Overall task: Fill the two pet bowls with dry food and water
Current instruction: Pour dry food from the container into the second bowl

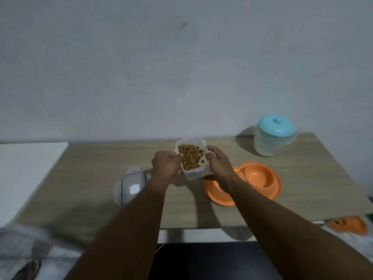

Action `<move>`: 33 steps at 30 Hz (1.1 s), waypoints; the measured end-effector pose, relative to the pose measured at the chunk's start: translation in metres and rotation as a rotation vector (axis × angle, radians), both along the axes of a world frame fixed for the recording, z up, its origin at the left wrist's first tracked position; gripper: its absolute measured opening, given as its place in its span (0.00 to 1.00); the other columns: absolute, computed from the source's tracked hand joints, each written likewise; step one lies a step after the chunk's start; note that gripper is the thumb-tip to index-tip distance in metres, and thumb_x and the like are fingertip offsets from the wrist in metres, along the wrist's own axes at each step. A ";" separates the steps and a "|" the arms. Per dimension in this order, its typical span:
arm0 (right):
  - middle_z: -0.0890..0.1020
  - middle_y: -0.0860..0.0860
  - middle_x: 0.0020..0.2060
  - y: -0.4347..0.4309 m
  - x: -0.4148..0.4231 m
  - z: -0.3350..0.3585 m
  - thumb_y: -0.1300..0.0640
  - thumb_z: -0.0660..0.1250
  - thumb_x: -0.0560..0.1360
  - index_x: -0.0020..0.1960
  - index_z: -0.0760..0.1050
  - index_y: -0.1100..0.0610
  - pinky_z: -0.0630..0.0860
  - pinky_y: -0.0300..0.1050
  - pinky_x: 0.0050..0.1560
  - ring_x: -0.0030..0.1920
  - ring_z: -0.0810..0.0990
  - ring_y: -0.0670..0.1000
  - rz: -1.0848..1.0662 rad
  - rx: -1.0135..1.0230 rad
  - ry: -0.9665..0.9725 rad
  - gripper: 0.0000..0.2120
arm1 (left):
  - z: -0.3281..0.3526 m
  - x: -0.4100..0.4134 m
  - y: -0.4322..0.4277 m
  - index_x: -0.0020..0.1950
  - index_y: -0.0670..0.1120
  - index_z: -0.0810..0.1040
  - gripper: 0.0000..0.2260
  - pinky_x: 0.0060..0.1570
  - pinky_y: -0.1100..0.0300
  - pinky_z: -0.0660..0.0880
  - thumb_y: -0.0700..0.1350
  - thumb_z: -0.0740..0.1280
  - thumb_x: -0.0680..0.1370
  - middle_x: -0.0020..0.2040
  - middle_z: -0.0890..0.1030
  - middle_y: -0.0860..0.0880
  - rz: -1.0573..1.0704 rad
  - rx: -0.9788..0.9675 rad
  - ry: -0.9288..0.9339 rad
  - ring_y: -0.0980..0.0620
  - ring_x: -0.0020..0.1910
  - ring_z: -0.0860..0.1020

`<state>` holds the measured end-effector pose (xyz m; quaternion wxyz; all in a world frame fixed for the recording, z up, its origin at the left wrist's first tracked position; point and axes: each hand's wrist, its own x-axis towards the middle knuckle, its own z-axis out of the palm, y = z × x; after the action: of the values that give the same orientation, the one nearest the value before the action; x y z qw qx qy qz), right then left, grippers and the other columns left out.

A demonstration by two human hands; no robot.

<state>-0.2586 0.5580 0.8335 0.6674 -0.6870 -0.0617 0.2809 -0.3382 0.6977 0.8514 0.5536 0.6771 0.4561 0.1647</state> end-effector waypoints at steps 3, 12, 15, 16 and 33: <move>0.83 0.52 0.59 -0.030 0.013 0.018 0.50 0.61 0.82 0.62 0.78 0.45 0.81 0.65 0.56 0.58 0.83 0.56 -0.032 0.077 -0.031 0.12 | 0.016 0.017 -0.032 0.40 0.40 0.83 0.06 0.37 0.46 0.84 0.41 0.75 0.74 0.37 0.85 0.42 -0.008 -0.047 -0.070 0.45 0.33 0.85; 0.84 0.52 0.52 -0.146 0.032 0.014 0.46 0.60 0.83 0.54 0.79 0.45 0.82 0.63 0.53 0.55 0.83 0.56 -0.228 -0.026 -0.054 0.09 | -0.010 0.041 -0.113 0.49 0.46 0.84 0.08 0.53 0.54 0.80 0.43 0.66 0.78 0.51 0.86 0.46 -0.303 0.117 0.038 0.45 0.49 0.83; 0.85 0.51 0.51 -0.170 0.043 0.003 0.44 0.65 0.79 0.52 0.81 0.44 0.81 0.64 0.56 0.54 0.83 0.55 -0.251 -0.118 -0.087 0.08 | -0.048 0.026 -0.104 0.60 0.50 0.81 0.16 0.60 0.53 0.76 0.44 0.64 0.73 0.58 0.83 0.45 -0.467 0.271 0.215 0.43 0.59 0.80; 0.85 0.50 0.52 -0.175 0.046 0.000 0.43 0.65 0.79 0.52 0.82 0.44 0.82 0.64 0.55 0.55 0.83 0.55 -0.248 -0.144 -0.090 0.09 | -0.064 0.021 -0.096 0.58 0.53 0.79 0.17 0.58 0.50 0.77 0.47 0.64 0.69 0.56 0.83 0.47 -0.559 0.349 0.271 0.43 0.57 0.80; 0.86 0.53 0.51 -0.161 0.077 -0.003 0.41 0.59 0.82 0.59 0.84 0.53 0.80 0.51 0.52 0.52 0.83 0.55 -0.070 -0.482 -0.513 0.21 | -0.102 0.024 -0.084 0.74 0.58 0.60 0.51 0.61 0.45 0.74 0.73 0.72 0.55 0.69 0.74 0.52 -0.838 0.506 0.393 0.47 0.65 0.74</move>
<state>-0.1819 0.3968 0.8303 0.4578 -0.8747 -0.1359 0.0826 -0.3138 0.6140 0.7498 0.2950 0.9320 0.1876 -0.0959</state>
